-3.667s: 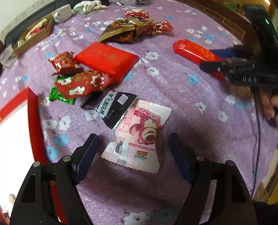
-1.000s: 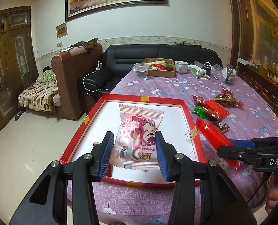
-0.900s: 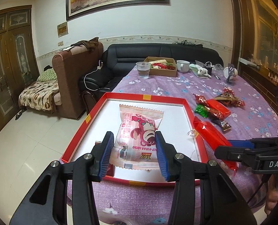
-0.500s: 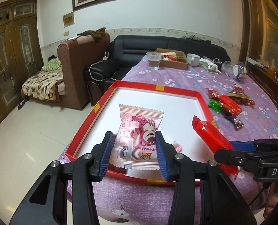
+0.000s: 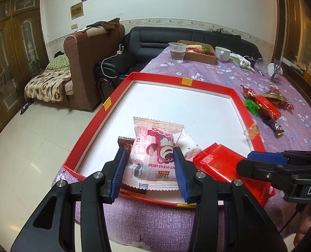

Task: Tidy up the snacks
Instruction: 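Carry both packets into the white tray and open both grippers to release them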

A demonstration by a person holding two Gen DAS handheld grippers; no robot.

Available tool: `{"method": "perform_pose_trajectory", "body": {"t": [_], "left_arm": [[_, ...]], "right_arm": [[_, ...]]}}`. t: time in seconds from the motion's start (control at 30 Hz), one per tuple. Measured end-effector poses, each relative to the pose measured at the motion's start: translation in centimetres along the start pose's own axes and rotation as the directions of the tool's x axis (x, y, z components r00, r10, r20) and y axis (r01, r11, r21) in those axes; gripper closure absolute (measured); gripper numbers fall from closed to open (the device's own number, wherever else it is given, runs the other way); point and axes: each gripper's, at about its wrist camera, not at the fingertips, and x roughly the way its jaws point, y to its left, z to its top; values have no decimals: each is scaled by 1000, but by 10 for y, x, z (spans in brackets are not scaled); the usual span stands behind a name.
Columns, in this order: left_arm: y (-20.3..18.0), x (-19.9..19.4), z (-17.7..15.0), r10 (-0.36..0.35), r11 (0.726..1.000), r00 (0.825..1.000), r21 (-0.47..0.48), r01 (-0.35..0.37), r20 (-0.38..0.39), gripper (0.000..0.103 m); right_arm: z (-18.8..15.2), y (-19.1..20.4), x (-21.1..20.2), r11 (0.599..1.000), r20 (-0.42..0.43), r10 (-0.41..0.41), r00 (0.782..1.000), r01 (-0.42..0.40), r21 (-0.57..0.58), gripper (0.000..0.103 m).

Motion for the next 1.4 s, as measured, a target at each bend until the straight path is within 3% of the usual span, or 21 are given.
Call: {"method": "perform_pose_trajectory", "body": {"t": [0.23,0.43,0.53,0.97,1.13,1.3,1.4], "left_arm": [[-2,9,1,23,1000,1000,0,-23,-20,60],[3,18,4,42,999,998,-24,-43,-39,57],[8,20,4,44,998,998,-44,-46,-46,54],[40,2,3,45,994,999,-99,-44,11,52],[43,-3,3,30,994,999,-106,-26,32,47],[44,-1,1,20,995,1000,-102,-18,20,47],[39,1,-1,12,996,1000,-85,-11,7,47]], "right_arm": [[-5,-7,2,1000,-21,11,1000,-10,18,58],[-10,8,-5,996,-36,-31,999,28,-83,56],[-11,10,-6,996,-60,-36,998,31,-80,56],[-23,20,-25,982,-93,-91,992,74,-174,56],[-22,24,-12,972,-86,-119,989,98,-212,57],[-19,33,19,926,-74,-256,964,223,-304,59],[-9,33,29,931,-61,-236,970,207,-299,58]]}}
